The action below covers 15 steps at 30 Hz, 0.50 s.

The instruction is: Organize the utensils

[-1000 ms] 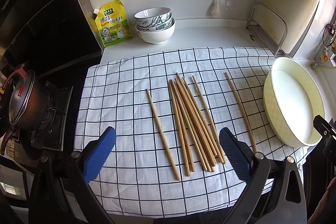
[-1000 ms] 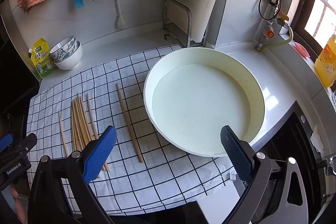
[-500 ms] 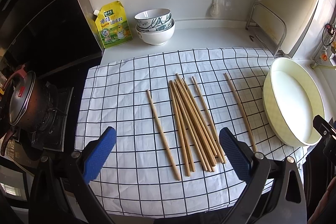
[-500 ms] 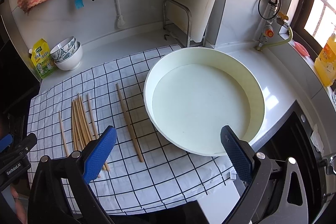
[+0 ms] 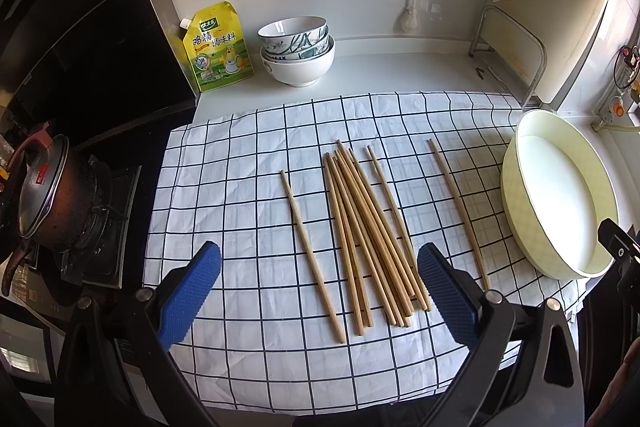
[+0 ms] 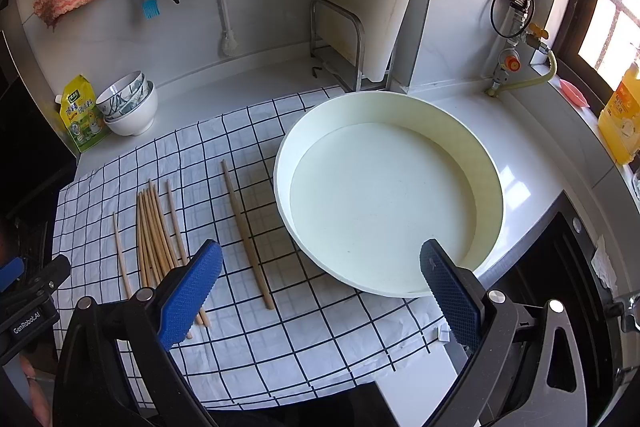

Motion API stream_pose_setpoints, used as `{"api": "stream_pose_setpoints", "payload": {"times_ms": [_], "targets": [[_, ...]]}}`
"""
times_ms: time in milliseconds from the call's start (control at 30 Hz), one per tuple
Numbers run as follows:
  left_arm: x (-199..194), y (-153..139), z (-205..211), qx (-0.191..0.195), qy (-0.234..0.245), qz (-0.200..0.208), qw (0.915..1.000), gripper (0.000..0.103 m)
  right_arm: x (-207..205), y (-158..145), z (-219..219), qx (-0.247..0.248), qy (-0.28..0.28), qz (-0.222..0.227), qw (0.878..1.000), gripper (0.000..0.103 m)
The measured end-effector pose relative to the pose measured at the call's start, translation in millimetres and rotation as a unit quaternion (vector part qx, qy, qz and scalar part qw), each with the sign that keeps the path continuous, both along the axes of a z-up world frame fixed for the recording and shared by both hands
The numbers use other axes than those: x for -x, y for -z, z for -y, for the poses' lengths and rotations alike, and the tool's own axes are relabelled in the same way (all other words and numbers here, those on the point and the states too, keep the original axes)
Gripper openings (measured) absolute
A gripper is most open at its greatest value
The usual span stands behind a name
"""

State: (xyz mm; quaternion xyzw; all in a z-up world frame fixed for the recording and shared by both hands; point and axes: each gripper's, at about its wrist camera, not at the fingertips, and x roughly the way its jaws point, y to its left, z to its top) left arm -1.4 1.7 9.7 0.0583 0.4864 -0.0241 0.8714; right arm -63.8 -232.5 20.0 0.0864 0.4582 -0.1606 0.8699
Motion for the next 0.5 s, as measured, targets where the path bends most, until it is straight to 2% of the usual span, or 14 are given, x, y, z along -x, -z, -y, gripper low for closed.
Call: {"api": "stream_pose_setpoints", "payload": {"times_ms": [500], "targets": [[0.0,-4.1,-1.3,-0.001,0.002,0.004,1.0000,0.097,0.4,-0.5,-1.5,-0.001,0.000,0.002,1.000,0.095]]}}
